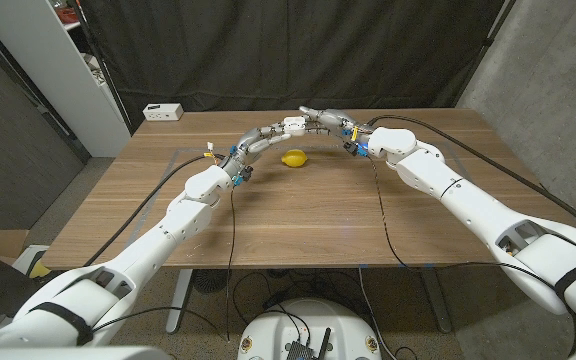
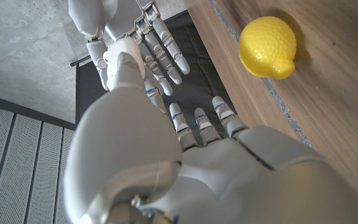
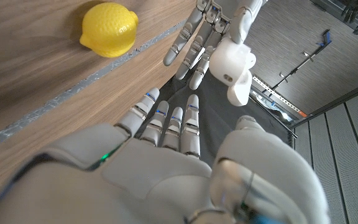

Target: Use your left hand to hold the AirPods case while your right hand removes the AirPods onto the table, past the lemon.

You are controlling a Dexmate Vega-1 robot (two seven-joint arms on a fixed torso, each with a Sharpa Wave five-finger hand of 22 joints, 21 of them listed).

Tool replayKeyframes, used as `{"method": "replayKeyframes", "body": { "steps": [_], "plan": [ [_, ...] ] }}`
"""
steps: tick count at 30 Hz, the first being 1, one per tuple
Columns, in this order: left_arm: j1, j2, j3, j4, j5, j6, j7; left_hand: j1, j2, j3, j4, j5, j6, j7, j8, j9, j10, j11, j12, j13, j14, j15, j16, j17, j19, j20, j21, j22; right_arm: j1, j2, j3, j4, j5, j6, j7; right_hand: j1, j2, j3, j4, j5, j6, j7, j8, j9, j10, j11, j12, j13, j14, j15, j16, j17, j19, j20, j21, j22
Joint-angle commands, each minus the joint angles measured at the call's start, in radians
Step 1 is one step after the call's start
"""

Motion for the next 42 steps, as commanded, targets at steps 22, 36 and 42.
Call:
{"method": "replayKeyframes", "body": {
  "steps": [22,36,42],
  "plan": [
    [-0.021,-0.013,-0.002,0.035,-0.003,-0.009,-0.008,-0.006,0.011,0.060,0.029,0.004,0.047,-0.036,0.013,0.124,0.001,0.004,-0.003,0.001,-0.001,-0.038,-0.002,0.002,0.002,0.003,0.004,0.000,-0.131,-0.077,0.070,-0.174,-0.154,0.156,-0.249,0.287,-0.065,0.077,-0.263,0.045,0.058,-0.266,0.101,0.036,-0.033,-0.043,0.060,-0.053,-0.038,0.035,-0.023,-0.130,-0.026,0.022,0.003,0.001],
    [-0.040,-0.021,0.002,0.060,-0.003,-0.010,-0.024,-0.010,0.011,0.065,0.023,0.004,0.047,-0.036,0.012,0.124,0.003,0.004,-0.003,0.001,-0.001,-0.037,-0.002,0.002,0.002,0.003,0.004,0.000,-0.161,-0.090,0.068,-0.208,-0.242,0.160,-0.310,0.362,-0.077,0.098,-0.275,0.058,0.151,-0.266,0.126,0.044,0.016,-0.080,0.081,-0.050,-0.002,-0.035,-0.014,-0.144,-0.010,0.003,0.004,0.000],
    [-0.050,-0.026,0.003,0.076,-0.004,-0.017,-0.035,-0.012,0.012,0.068,0.021,0.004,0.048,-0.037,0.012,0.124,0.001,0.004,-0.005,0.001,-0.002,-0.037,-0.002,0.002,0.001,0.003,0.004,0.000,-0.167,-0.094,0.056,-0.222,-0.312,0.145,-0.351,0.376,-0.077,0.101,-0.270,0.061,0.208,-0.265,0.142,0.045,0.044,-0.091,0.092,-0.048,0.017,-0.054,-0.007,-0.146,-0.002,-0.003,0.005,0.000]
  ]
}}
